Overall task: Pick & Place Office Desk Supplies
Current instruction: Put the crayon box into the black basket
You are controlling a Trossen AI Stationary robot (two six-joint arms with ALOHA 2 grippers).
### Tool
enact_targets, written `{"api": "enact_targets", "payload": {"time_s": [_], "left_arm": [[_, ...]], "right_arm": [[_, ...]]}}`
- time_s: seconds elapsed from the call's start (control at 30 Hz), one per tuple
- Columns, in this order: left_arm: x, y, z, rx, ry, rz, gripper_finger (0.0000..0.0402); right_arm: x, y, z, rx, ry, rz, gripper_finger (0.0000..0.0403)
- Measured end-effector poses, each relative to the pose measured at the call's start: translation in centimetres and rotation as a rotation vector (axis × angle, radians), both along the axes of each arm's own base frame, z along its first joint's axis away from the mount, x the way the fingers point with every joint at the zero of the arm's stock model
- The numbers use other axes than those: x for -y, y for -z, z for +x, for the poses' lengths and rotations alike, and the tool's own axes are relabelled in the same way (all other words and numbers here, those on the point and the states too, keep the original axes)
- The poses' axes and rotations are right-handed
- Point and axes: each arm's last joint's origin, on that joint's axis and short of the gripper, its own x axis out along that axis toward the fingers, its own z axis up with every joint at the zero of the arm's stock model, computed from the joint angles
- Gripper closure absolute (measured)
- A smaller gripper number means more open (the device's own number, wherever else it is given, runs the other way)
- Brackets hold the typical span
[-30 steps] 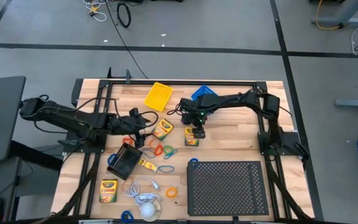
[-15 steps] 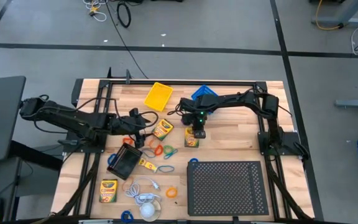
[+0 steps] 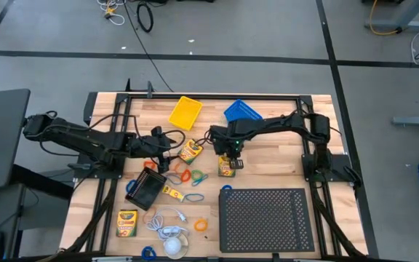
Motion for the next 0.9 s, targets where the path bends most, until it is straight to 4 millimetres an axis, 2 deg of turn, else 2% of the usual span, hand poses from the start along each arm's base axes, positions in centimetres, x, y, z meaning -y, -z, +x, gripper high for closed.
{"api": "enact_targets", "payload": {"time_s": [0.3, 0.53, 0.67, 0.9], "left_arm": [[0.0, 0.0, 0.0, 0.004, -0.002, -0.003, 0.0099], [0.0, 0.0, 0.0, 0.009, -0.009, -0.013, 0.0099], [0.0, 0.0, 0.1, 0.01, -0.012, -0.025, 0.0099], [0.1, 0.0, 0.1, 0.01, -0.013, -0.033, 0.0099]], "right_arm": [[-2.6, -2.4, -0.4, 0.018, 0.022, -0.181, 0.0402], [-4.1, -5.3, 0.1, 0.07, 0.021, -0.307, 0.0403], [-4.4, -6.8, 0.2, 0.064, 0.018, -0.402, 0.0403], [-4.1, -8.1, 0.0, 0.041, 0.027, -0.532, 0.0403]]}}
